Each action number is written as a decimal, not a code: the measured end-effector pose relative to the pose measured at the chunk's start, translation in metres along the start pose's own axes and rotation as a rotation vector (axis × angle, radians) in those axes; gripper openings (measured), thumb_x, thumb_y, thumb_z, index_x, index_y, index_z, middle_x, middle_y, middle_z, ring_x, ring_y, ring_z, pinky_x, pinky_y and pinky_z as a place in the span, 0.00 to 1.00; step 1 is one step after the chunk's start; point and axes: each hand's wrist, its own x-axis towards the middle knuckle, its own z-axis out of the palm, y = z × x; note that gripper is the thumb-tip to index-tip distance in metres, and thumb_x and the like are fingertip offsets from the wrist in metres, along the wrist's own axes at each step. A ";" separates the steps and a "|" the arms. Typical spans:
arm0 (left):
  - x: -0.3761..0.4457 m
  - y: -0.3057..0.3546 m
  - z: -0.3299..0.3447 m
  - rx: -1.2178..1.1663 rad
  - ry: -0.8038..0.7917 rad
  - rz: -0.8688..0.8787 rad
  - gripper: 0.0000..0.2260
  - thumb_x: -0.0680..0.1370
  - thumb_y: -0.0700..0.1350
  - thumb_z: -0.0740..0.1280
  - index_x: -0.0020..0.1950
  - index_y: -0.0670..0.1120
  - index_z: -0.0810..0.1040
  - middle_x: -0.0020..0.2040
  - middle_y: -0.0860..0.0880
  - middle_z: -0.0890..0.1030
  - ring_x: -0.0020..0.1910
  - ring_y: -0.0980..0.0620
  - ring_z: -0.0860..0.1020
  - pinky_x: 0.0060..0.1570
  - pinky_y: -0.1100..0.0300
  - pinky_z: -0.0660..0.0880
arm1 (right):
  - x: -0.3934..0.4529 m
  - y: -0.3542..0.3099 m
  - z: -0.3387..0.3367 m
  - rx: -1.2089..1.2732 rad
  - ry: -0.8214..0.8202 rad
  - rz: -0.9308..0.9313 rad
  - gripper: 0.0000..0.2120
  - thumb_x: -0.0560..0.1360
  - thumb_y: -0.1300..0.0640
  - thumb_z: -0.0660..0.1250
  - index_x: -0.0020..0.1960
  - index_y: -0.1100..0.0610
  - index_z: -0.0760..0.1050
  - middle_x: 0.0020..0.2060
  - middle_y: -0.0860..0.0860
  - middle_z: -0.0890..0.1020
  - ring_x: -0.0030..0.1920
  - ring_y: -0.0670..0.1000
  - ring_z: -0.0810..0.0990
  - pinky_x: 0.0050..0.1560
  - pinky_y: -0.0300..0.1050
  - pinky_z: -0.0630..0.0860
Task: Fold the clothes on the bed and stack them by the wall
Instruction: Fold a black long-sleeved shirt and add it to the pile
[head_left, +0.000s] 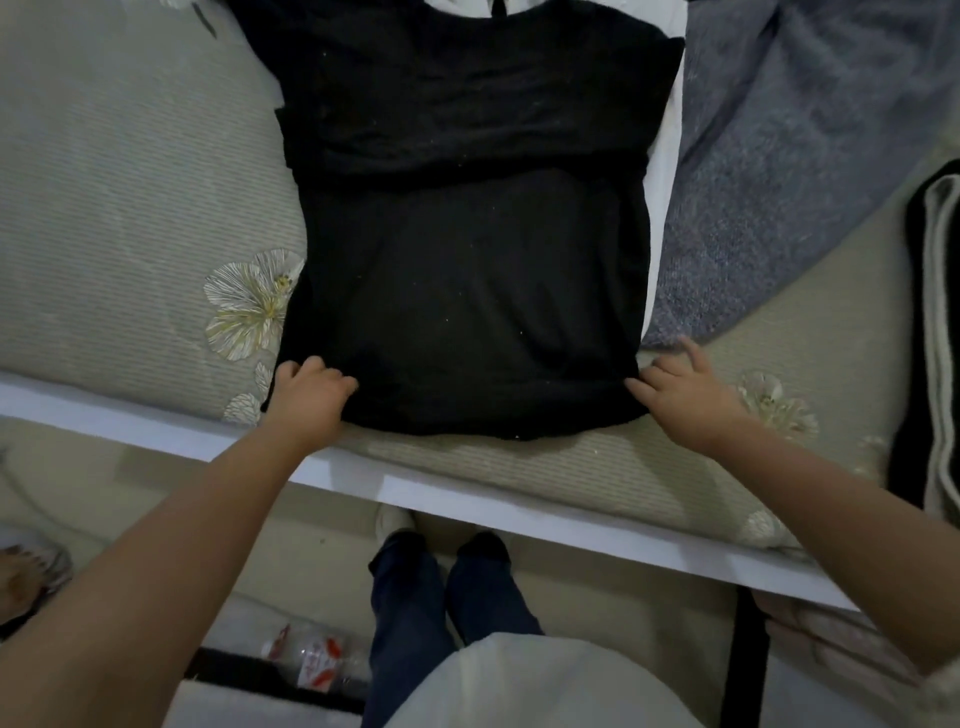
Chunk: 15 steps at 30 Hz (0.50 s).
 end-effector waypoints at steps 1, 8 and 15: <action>-0.002 -0.001 -0.001 0.028 0.014 0.038 0.14 0.74 0.47 0.64 0.59 0.51 0.74 0.52 0.53 0.77 0.58 0.50 0.67 0.55 0.57 0.59 | -0.001 -0.006 -0.001 0.013 0.118 -0.037 0.21 0.58 0.68 0.75 0.52 0.62 0.80 0.41 0.57 0.82 0.47 0.57 0.81 0.59 0.69 0.67; -0.050 -0.006 -0.014 -0.002 0.151 0.243 0.22 0.64 0.55 0.76 0.42 0.39 0.76 0.30 0.42 0.78 0.35 0.44 0.76 0.43 0.54 0.69 | -0.023 -0.024 0.002 0.217 0.294 -0.088 0.20 0.43 0.74 0.79 0.34 0.67 0.81 0.34 0.61 0.84 0.35 0.62 0.84 0.32 0.55 0.79; -0.113 -0.024 0.008 0.007 0.338 0.300 0.18 0.49 0.33 0.81 0.35 0.38 0.81 0.21 0.42 0.75 0.21 0.44 0.75 0.28 0.52 0.74 | -0.084 -0.066 0.011 0.188 0.097 -0.244 0.24 0.45 0.73 0.80 0.41 0.70 0.80 0.40 0.64 0.84 0.42 0.62 0.84 0.37 0.53 0.81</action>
